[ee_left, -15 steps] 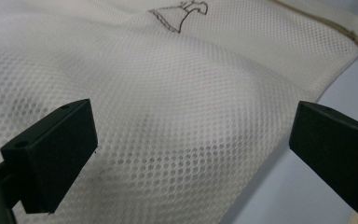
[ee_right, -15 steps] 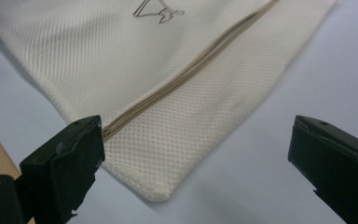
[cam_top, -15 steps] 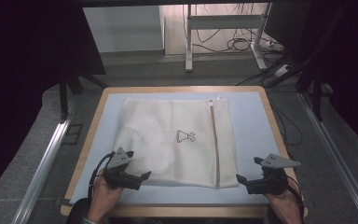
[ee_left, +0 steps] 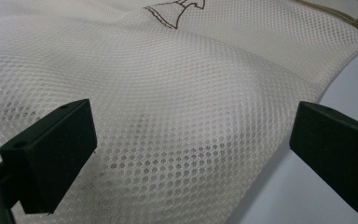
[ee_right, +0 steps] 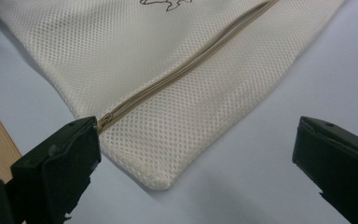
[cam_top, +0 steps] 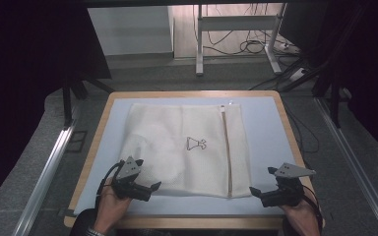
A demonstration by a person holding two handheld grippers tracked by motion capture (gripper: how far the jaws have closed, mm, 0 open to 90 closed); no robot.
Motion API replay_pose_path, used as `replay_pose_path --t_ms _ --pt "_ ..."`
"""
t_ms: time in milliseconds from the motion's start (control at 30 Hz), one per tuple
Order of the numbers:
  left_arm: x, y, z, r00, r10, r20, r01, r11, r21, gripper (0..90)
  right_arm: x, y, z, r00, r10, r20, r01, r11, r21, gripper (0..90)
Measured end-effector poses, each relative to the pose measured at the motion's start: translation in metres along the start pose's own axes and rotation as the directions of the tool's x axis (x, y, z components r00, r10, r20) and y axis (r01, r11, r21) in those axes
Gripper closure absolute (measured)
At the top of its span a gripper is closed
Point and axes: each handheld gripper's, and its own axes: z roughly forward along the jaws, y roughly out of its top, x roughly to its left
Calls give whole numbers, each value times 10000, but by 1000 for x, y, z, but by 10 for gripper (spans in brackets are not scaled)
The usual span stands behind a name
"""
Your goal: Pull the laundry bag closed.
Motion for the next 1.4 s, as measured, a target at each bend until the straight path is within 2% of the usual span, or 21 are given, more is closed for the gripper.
replay_pose_path --t_ms 367,633,767,933,1100,1200,1267,1400 --pt "-2 2 3 9999 -110 83 107 9993 355 4 1 0 1 9999 3 -126 -3 10000 -28 12" --pt "-4 5 5 9998 -100 171 94 9993 352 12 1 0 0 9999 -30 -131 30 10000 -58 12" --pt "-8 9 6 9996 76 281 -86 9994 348 14 2 1 1 9995 -230 -227 229 9997 -45 16" --pt "-10 11 6 9989 -39 459 29 9998 216 16 6 2 3 9977 -655 -141 655 9978 -38 22" --pt "-12 14 8 9981 98 612 -105 9999 114 11 7 2 3 9973 -732 -81 731 9973 -44 22" --pt "-18 18 13 9964 361 772 -374 9992 165 8 9 3 4 9968 -794 -93 793 9968 -122 22" --pt "-20 20 15 9945 380 977 -393 9992 110 8 9 3 4 9971 -744 -128 743 9972 -105 23" --pt "-25 23 19 9932 468 1065 -483 9988 118 16 9 3 4 9974 -711 -93 710 9974 -121 25"
